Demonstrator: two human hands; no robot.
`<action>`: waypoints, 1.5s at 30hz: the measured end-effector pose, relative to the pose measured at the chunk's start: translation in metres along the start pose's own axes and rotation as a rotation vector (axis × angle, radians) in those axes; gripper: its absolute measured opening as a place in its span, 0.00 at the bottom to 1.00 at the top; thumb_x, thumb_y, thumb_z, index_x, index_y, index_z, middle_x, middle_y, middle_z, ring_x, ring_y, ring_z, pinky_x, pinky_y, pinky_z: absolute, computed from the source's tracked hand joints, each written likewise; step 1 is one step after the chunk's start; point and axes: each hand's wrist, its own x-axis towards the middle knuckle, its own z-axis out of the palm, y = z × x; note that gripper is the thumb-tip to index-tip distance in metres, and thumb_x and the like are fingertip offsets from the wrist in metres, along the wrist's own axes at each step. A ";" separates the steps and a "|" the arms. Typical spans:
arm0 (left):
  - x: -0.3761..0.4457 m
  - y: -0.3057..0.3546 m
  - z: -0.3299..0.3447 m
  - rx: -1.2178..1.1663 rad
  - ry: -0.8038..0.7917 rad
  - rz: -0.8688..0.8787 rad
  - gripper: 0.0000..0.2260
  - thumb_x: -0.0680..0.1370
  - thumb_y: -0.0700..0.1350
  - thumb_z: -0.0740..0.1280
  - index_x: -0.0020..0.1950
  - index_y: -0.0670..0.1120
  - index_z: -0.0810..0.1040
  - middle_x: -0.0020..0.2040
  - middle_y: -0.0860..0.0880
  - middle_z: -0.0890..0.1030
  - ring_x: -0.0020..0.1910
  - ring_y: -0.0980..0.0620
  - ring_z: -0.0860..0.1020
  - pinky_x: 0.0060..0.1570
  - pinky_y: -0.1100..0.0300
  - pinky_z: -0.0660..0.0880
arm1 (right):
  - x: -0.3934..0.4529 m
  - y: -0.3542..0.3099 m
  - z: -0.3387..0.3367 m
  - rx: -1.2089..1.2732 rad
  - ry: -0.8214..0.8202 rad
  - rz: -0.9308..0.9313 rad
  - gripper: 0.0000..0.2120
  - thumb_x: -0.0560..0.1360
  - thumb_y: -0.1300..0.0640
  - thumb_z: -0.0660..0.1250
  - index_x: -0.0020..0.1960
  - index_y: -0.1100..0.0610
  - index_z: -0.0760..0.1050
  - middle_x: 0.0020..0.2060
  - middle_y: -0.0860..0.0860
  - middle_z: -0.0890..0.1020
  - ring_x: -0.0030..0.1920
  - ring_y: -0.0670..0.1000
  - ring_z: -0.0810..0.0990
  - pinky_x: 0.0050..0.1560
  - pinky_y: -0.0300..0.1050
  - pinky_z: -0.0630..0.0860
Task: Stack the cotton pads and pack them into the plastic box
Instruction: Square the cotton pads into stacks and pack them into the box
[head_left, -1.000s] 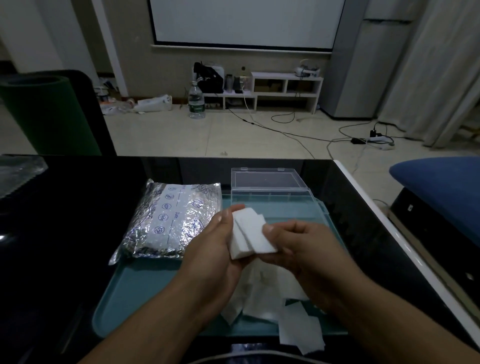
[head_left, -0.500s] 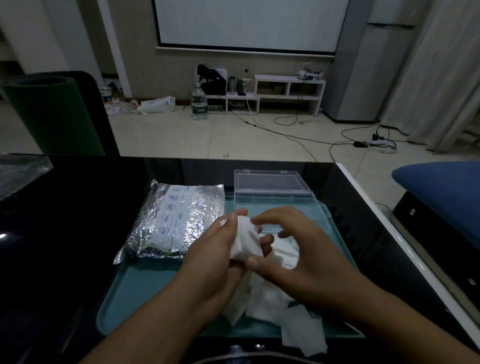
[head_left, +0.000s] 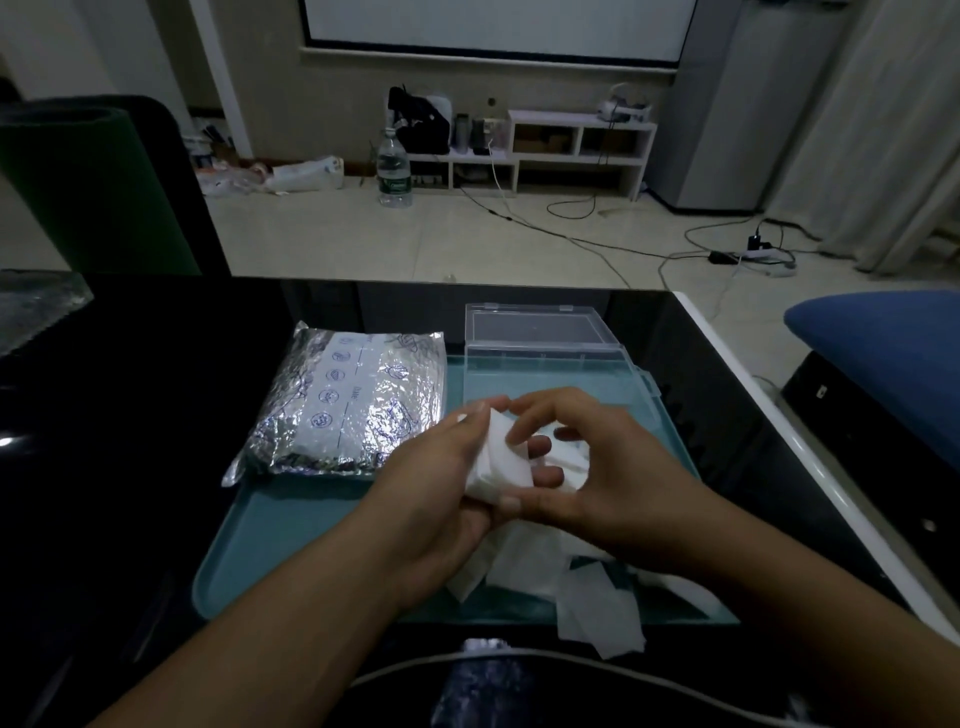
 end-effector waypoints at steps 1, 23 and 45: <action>0.000 -0.001 0.000 0.006 -0.006 -0.008 0.16 0.84 0.48 0.54 0.62 0.40 0.76 0.49 0.36 0.81 0.47 0.38 0.79 0.39 0.52 0.81 | 0.000 -0.001 0.000 0.014 -0.011 0.011 0.20 0.64 0.50 0.79 0.50 0.44 0.73 0.59 0.37 0.76 0.60 0.37 0.74 0.58 0.30 0.69; 0.004 -0.004 -0.006 0.080 -0.118 0.024 0.23 0.75 0.47 0.65 0.65 0.35 0.73 0.58 0.33 0.78 0.50 0.39 0.75 0.46 0.52 0.74 | -0.005 -0.013 0.006 0.068 0.041 -0.062 0.23 0.66 0.59 0.79 0.54 0.54 0.70 0.48 0.41 0.77 0.49 0.36 0.76 0.44 0.24 0.71; 0.000 -0.008 -0.004 0.198 -0.071 0.056 0.10 0.78 0.35 0.62 0.58 0.39 0.79 0.41 0.39 0.82 0.38 0.44 0.75 0.37 0.56 0.69 | -0.007 -0.005 0.014 -0.055 0.005 -0.180 0.49 0.69 0.51 0.75 0.77 0.38 0.44 0.64 0.39 0.71 0.64 0.39 0.70 0.64 0.35 0.69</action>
